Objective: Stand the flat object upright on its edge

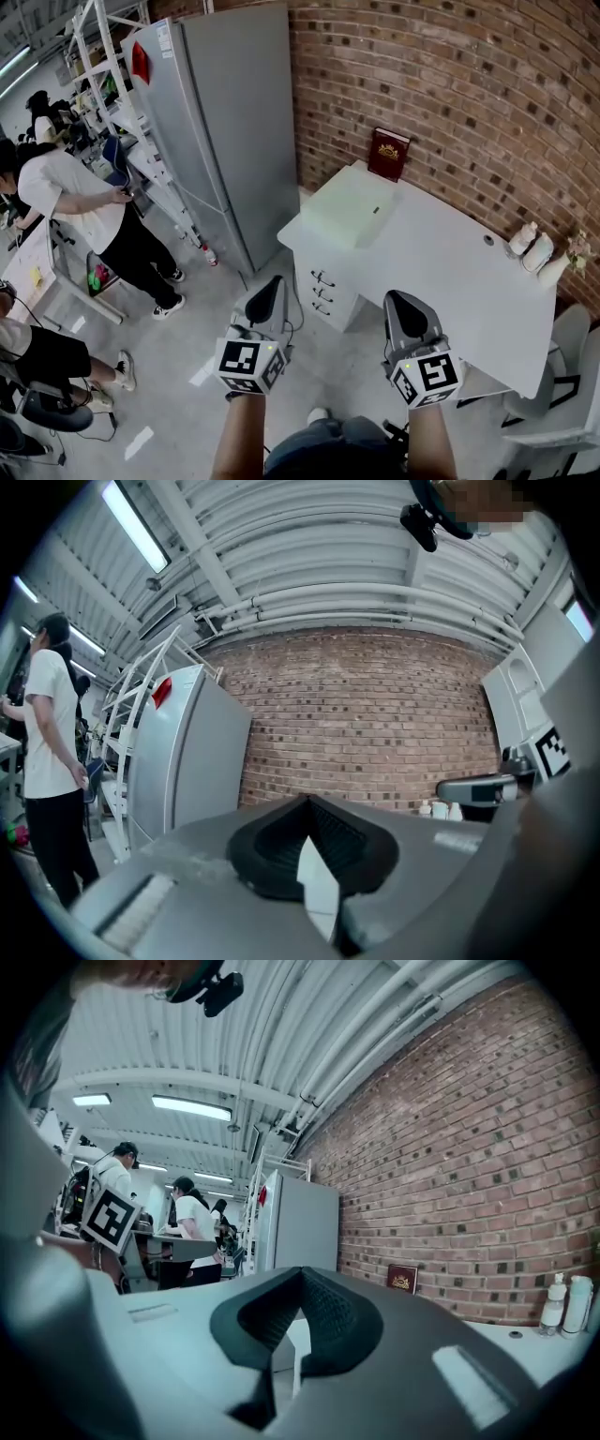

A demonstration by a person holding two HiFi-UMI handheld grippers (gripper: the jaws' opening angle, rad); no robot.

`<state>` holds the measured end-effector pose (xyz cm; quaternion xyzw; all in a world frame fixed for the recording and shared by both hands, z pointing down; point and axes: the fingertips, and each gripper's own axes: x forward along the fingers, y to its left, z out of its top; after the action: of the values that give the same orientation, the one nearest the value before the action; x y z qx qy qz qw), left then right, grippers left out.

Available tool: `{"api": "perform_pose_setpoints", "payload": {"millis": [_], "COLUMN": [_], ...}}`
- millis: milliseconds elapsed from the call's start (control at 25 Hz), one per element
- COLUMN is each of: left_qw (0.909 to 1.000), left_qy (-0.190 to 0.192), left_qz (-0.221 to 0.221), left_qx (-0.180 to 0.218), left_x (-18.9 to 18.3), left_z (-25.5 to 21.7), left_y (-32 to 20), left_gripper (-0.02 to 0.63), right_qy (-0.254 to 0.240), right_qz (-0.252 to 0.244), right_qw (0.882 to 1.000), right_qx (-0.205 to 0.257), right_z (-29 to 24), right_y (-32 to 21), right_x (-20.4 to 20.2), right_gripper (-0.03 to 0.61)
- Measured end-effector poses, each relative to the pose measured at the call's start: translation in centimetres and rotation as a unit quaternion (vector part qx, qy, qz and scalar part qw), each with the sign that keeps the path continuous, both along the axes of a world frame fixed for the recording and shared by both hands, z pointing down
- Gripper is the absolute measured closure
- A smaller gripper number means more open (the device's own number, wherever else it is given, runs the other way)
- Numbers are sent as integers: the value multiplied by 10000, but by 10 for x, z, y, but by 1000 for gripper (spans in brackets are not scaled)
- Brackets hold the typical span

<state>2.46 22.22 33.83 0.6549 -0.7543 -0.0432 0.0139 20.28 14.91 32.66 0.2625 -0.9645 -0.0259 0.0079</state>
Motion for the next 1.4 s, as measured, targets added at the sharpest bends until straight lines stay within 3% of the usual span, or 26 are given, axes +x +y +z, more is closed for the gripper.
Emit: {"api": "perform_pose_setpoints", "payload": {"millis": [280,680,1040,1400], "left_qw": [9999,9998,9997,9984], "left_qy": [100,-61,-126,-153], "left_qz": [-67,-139,28,319], "left_qx": [-77,-89,-230,-438], "left_x": [-26,-56,-87,-125], "left_z": [9,12,20,22], "left_y": [-14,-51,-129,-238], "left_gripper": [615,615,615,615], "right_qy": [70,15,-49,-104], "right_qz": [-20,-104,64,352], "right_qw": [10000,9999,9998,9985], "right_qx": [-50,-4,-195,-411], "right_z": [6,15,30,37], "right_y": [-21,-61,-136,-233], "right_x": [-23,-54,-84,-118], "right_gripper": [578,578,578,577]}}
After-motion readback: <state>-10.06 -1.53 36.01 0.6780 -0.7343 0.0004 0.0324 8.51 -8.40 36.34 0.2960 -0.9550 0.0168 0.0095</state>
